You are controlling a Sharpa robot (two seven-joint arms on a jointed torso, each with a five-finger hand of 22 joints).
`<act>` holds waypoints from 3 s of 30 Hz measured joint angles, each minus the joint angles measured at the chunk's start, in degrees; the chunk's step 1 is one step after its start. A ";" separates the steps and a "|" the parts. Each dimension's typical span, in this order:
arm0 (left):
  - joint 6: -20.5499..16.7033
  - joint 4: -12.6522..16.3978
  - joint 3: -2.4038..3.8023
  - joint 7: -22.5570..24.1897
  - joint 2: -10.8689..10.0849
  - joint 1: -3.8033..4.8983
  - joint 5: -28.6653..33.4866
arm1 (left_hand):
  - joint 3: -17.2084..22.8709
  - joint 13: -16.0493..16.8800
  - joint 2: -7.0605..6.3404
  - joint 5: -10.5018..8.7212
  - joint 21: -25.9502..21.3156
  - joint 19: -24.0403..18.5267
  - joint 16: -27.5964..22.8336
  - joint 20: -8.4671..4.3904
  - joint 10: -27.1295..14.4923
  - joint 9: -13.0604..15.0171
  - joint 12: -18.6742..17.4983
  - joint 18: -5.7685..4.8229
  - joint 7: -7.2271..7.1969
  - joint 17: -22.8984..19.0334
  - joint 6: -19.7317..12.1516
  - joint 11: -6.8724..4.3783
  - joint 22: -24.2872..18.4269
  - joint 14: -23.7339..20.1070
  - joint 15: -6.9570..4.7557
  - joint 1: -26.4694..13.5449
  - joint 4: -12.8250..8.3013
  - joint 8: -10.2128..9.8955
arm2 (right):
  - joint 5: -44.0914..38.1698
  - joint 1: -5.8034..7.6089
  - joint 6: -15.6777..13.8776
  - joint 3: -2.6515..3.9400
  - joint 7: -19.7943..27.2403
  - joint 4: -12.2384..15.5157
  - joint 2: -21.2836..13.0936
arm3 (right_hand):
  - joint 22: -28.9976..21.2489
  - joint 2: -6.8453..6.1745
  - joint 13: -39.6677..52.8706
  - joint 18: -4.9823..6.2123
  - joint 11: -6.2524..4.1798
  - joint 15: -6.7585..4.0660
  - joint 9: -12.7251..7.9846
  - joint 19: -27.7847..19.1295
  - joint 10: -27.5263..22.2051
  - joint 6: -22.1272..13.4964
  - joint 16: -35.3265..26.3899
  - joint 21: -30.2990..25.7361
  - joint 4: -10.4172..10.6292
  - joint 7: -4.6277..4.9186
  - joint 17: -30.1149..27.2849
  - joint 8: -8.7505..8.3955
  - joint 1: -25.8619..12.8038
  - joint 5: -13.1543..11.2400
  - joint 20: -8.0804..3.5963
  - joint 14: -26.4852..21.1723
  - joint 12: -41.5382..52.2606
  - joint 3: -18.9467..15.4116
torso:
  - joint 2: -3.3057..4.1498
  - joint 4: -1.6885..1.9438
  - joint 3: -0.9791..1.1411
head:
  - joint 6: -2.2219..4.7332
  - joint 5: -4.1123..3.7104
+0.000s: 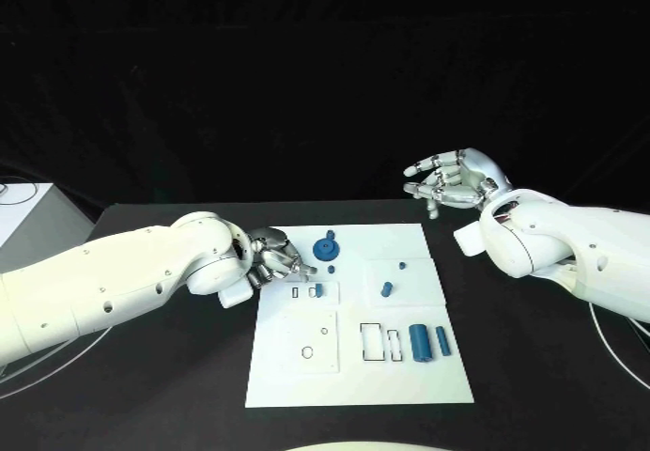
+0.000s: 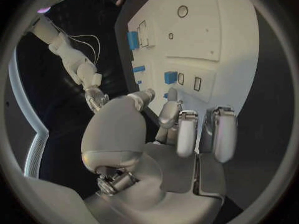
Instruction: Assemble the parts on the task board
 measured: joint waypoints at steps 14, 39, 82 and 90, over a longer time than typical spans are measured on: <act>3.41 -1.63 -0.93 -7.54 4.35 1.18 -6.06 | -2.31 -1.44 -0.48 0.00 0.00 -0.12 0.00 -0.30 -0.51 3.20 -0.54 0.00 -0.60 -0.01 -1.25 -0.50 -0.01 -0.13 -0.28 -2.35 2.63 2.97 | -8.81 0.10 -2.66 -0.02 -2.72 0.55 -0.54 | 29.92 0.06 48.02 -4.27 0.67 0.03 0.75 1.90 0.42 -1.30 35.32 36.49 1.59 0.19 30.06 1.23 -4.02 4.06 0.54 1.57 45.24 -2.36 | 0.07 0.01 -0.01 | -1.05 0.19; 7.23 -3.51 -1.15 -9.55 7.32 1.56 -7.70 | -2.31 -2.19 -0.47 0.00 -0.01 0.08 0.00 -0.49 -0.94 3.74 -1.09 0.01 -0.59 -0.02 -1.65 -0.48 -0.02 -0.13 -0.27 -2.34 2.62 3.54 | -12.92 0.07 -3.95 -0.27 -5.65 -0.15 0.38 | 29.90 0.06 46.99 -4.27 0.86 0.23 0.74 0.66 -0.59 -1.99 34.17 34.90 1.91 0.48 30.04 1.22 -4.48 4.06 0.93 1.36 43.73 -2.68 | 0.14 0.01 -0.04 | -2.01 -0.23; 7.75 -4.02 -1.00 -9.11 7.24 1.65 -3.19 | 17.00 -3.03 -0.40 0.51 -0.85 0.16 0.00 -2.47 -1.63 19.77 -2.13 0.01 -3.17 -0.03 -5.04 -3.27 -0.03 -0.03 -2.64 -0.17 -5.28 18.66 | -13.41 -0.26 -2.70 -0.55 -7.79 -0.77 1.06 | 29.92 0.16 46.45 -4.27 1.00 0.43 0.71 0.25 -1.15 -1.99 33.82 34.49 2.12 0.48 30.02 1.21 -4.57 4.05 0.92 1.57 43.17 -2.68 | 0.13 0.05 0.02 | -2.72 -0.68; 6.25 -2.72 -0.82 -8.90 6.02 1.65 -1.55 | 17.49 -2.90 -1.60 6.42 -0.85 0.05 0.00 -2.98 -1.22 22.34 -2.12 0.01 -3.18 -0.03 -5.01 -3.68 -0.04 0.02 -3.10 -2.42 -4.85 20.15 | -13.45 -0.32 -2.18 -0.62 -8.06 -0.79 0.99 | 29.92 0.29 46.45 -4.27 1.06 0.43 0.71 0.23 -1.21 -1.99 33.83 34.49 2.40 0.48 30.01 1.21 -4.70 4.05 0.94 1.58 43.17 -2.82 | 0.13 0.08 0.05 | -2.65 -0.67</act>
